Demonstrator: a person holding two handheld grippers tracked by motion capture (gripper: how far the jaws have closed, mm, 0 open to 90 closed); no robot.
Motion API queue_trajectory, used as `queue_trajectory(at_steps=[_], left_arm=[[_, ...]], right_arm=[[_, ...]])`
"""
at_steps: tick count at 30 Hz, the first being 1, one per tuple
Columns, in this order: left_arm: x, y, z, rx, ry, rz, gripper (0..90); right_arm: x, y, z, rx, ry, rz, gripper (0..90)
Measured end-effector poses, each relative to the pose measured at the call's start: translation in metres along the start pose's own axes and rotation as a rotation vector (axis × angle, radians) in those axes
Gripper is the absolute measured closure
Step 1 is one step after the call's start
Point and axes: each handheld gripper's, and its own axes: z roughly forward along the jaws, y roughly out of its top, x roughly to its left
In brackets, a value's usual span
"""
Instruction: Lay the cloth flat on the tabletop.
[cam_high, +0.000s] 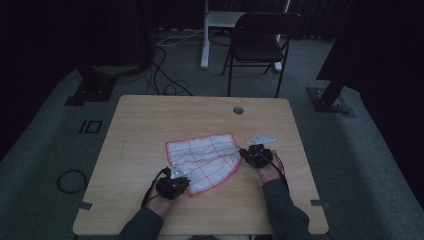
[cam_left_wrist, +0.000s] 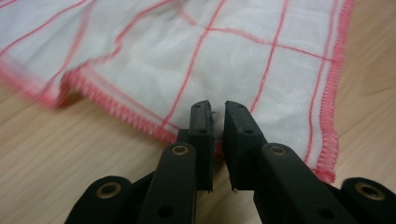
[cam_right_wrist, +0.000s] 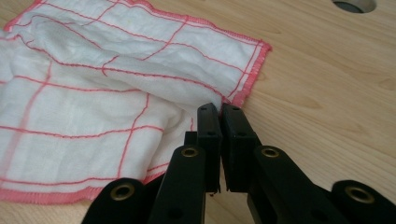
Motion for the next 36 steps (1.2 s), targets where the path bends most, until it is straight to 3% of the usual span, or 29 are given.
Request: queue_trajectory(at_steps=[7,10,18,36], left_arm=[[0.017,-0.004,-0.006,0.016,0.057,-0.016,83.4],[0.022,-0.005,-0.008,0.017,0.062,-0.031,83.5],[0.022,-0.007,-0.009,0.014,0.069,-0.031,82.7],[0.027,-0.028,-0.029,0.019,0.078,-0.061,81.2]], right_arm=[[-0.004,0.005,-0.004,0.005,-0.018,-0.02,87.4],[-0.006,0.006,-0.007,-0.001,-0.022,-0.019,87.4],[-0.006,0.0,-0.006,0.003,-0.02,-0.011,87.1],[0.012,-0.04,-0.02,-0.009,0.016,0.005,87.4]])
